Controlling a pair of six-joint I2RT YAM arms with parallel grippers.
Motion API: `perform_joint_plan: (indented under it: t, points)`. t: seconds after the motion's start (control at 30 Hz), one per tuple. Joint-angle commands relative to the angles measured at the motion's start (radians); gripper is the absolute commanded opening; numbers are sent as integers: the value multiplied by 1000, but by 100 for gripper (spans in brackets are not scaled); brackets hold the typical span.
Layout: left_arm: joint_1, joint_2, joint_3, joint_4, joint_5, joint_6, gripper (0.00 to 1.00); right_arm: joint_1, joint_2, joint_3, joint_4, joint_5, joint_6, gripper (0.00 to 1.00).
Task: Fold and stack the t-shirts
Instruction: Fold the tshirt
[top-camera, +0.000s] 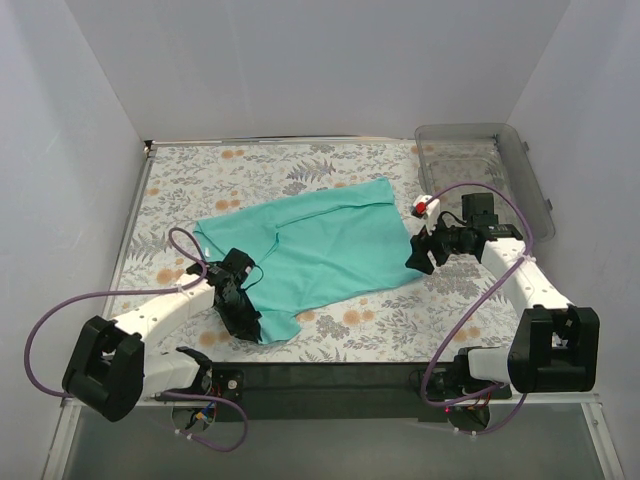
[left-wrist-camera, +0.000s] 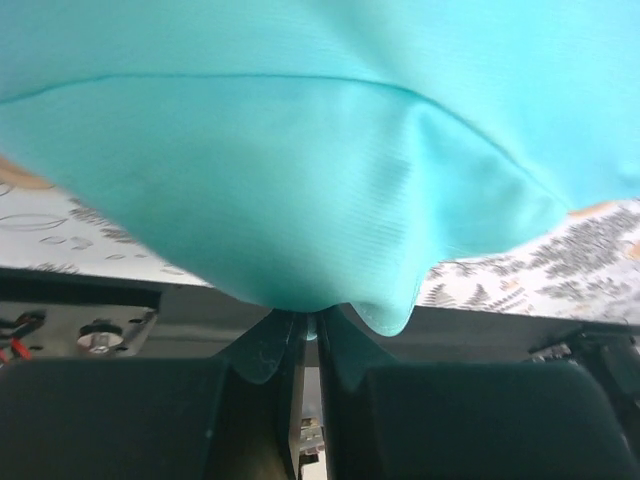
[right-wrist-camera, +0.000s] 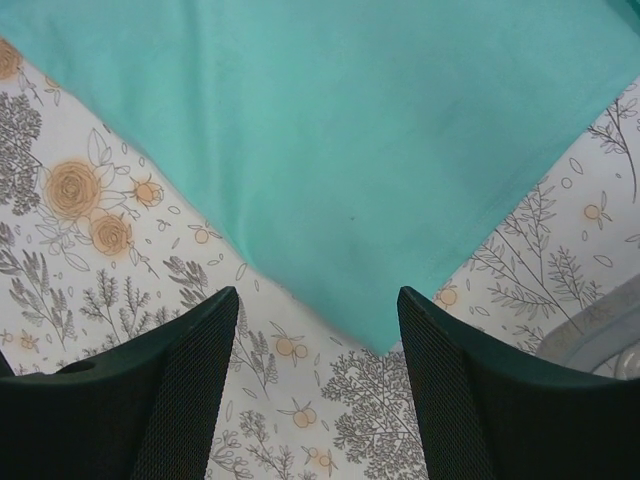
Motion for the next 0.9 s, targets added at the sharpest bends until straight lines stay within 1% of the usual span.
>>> perform_joint_plan:
  t: [0.0, 0.03, 0.13, 0.2, 0.3, 0.5, 0.63, 0.87]
  points:
    - [-4, -37, -8, 93, 69, 44, 9, -9, -35, 31, -48, 44, -85, 61]
    - [-5, -54, -15, 108, 82, 45, 9, -9, -34, 35, -66, 77, -133, 61]
    - [-5, -96, -35, 139, 107, 53, 10, -9, -24, 38, -132, 151, -195, 60]
    - [-4, -121, -35, 140, 110, 62, 9, -11, -11, 31, -180, 165, -209, 59]
    - [-5, -163, -33, 142, 110, 67, 10, -11, -12, -12, -189, 182, -210, 59]
    - [-5, -198, -28, 145, 119, 76, 10, -9, 17, -40, -159, 234, -214, 59]
    - [-5, -218, -31, 151, 118, 81, 10, -9, 72, -41, -114, 307, -220, 59]
    - [-5, -232, -48, 174, 118, 75, 9, -3, 138, -50, 2, 289, -181, 58]
